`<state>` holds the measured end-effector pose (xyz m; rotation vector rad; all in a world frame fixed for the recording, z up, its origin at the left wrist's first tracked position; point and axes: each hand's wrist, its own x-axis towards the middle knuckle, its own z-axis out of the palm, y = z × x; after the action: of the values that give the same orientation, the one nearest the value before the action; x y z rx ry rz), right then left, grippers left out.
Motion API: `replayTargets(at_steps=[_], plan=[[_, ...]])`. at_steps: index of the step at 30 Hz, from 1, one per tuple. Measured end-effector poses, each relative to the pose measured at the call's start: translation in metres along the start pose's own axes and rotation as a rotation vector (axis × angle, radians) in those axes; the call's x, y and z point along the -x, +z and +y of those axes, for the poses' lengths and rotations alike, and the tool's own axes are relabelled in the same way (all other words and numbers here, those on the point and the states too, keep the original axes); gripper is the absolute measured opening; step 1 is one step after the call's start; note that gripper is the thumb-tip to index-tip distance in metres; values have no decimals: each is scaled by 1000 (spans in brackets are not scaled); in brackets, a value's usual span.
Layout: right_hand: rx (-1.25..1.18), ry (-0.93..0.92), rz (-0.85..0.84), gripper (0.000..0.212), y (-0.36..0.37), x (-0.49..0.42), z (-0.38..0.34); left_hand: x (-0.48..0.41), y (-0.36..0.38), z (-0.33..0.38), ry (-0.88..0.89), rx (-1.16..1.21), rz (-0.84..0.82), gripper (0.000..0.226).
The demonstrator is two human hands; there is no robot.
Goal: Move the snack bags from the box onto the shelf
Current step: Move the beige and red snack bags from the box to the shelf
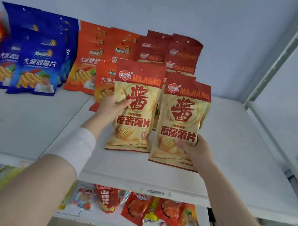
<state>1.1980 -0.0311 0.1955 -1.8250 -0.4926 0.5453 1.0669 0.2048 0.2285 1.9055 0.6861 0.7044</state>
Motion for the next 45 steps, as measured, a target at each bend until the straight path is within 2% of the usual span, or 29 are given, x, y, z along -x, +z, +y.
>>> replayTargets(at_steps=[5,10,16,22,25,27,31,35,38,45], plan=[[124,36,77,36,16,-61,5,-63,29,-35,-115,-50,-58,33],[221,-21,179,42,18,-90,5,-89,48,-49,-180,11,128,44],[268,-81,274,65,24,-93,9,-92,60,-53,-90,-34,283,53],[504,-147,320,82,28,-83,7,-89,59,-54,-52,-141,340,59],[633,-156,309,80,24,-72,-1,-65,47,-46,-15,-232,355,57],[715,-226,299,71,20,-58,-9,-39,30,-40,62,-376,353,49],[909,-445,177,57,38,-11,-19,40,-12,-22,124,-833,253,35],[1113,-680,-92,55,91,58,-19,134,-60,-15,27,-1283,9,37],[1161,-848,-282,56,138,108,-25,206,-107,-16,-88,-1404,-12,36],[1262,-1111,-526,45,274,247,-37,387,-237,-46,-485,-1473,68,35]])
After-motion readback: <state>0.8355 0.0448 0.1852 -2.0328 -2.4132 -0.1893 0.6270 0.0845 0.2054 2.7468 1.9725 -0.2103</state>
